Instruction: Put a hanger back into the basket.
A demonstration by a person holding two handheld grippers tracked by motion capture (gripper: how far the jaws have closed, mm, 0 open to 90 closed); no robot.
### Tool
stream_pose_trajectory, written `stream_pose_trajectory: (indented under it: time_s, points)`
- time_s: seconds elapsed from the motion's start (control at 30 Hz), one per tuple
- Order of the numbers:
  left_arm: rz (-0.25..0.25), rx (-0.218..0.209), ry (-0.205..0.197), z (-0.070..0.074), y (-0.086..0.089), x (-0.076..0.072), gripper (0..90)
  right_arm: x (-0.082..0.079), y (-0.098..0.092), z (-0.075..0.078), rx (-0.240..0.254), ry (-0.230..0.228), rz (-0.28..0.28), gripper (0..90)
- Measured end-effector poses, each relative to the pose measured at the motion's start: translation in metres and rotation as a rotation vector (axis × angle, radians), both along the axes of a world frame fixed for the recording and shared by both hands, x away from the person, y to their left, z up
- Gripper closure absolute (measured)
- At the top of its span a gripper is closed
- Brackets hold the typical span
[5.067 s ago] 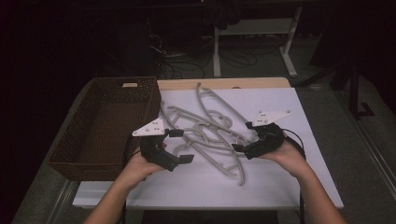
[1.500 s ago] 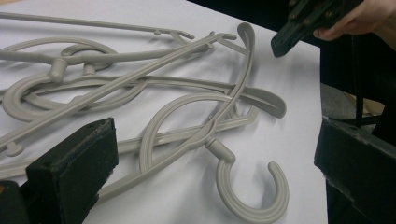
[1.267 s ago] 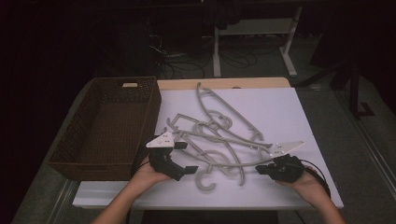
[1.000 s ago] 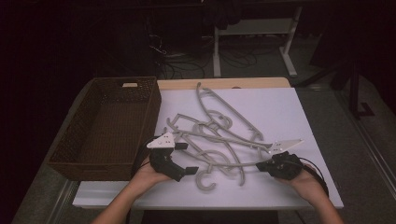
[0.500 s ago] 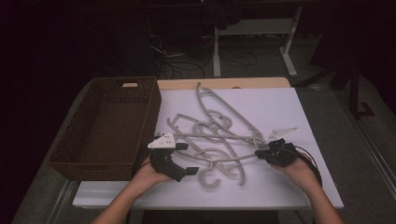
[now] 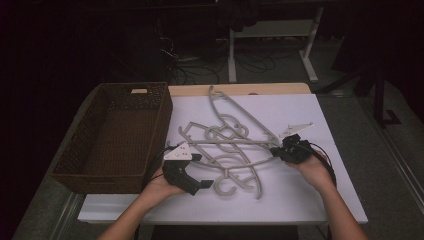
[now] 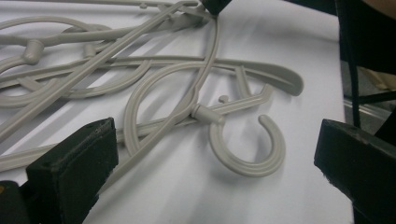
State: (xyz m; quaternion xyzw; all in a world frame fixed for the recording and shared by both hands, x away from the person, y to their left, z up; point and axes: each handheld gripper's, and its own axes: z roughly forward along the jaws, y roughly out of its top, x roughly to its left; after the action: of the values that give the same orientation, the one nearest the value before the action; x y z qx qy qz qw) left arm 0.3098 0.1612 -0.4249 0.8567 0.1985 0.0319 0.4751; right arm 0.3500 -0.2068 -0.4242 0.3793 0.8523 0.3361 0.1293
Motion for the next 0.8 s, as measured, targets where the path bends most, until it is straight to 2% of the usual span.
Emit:
stream_pose_trajectory:
  time_s: [0.17, 0.23, 0.4, 0.43, 0.5, 0.57, 0.63, 0.7, 0.8]
  points:
    - [0.008, 0.066, -0.014, -0.001, -0.006, 0.010, 0.9, -0.004, 0.000, 0.004, 0.030, -0.011, 0.008, 87.8]
    - [0.019, 0.087, -0.014, -0.002, -0.009, 0.015, 3.4, -0.010, -0.001, 0.008, 0.060, -0.009, 0.009, 85.6]
    - [0.032, 0.216, -0.035, -0.008, -0.017, 0.028, 8.5, -0.025, -0.003, 0.012, 0.094, -0.010, 0.032, 84.4]
    - [0.035, 0.229, -0.043, -0.009, -0.018, 0.028, 13.2, -0.028, -0.003, 0.012, 0.102, -0.010, 0.036, 84.0]
    - [0.033, 0.284, -0.054, -0.015, -0.021, 0.030, 14.9, -0.032, -0.005, 0.012, 0.109, -0.005, 0.043, 83.0]
    - [0.028, 0.318, -0.061, -0.018, -0.022, 0.031, 20.5, -0.035, -0.006, 0.012, 0.116, -0.003, 0.048, 82.6]
    - [0.030, 0.333, -0.071, -0.020, -0.023, 0.032, 23.6, -0.037, -0.007, 0.012, 0.133, 0.004, 0.047, 81.6]
    - [0.030, 0.356, -0.080, -0.021, -0.024, 0.034, 30.2, -0.038, -0.007, 0.012, 0.135, 0.005, 0.048, 79.5]
    - [0.025, 0.390, -0.094, -0.021, -0.027, 0.037, 38.5, -0.039, -0.007, 0.011, 0.152, 0.012, 0.047, 70.7]
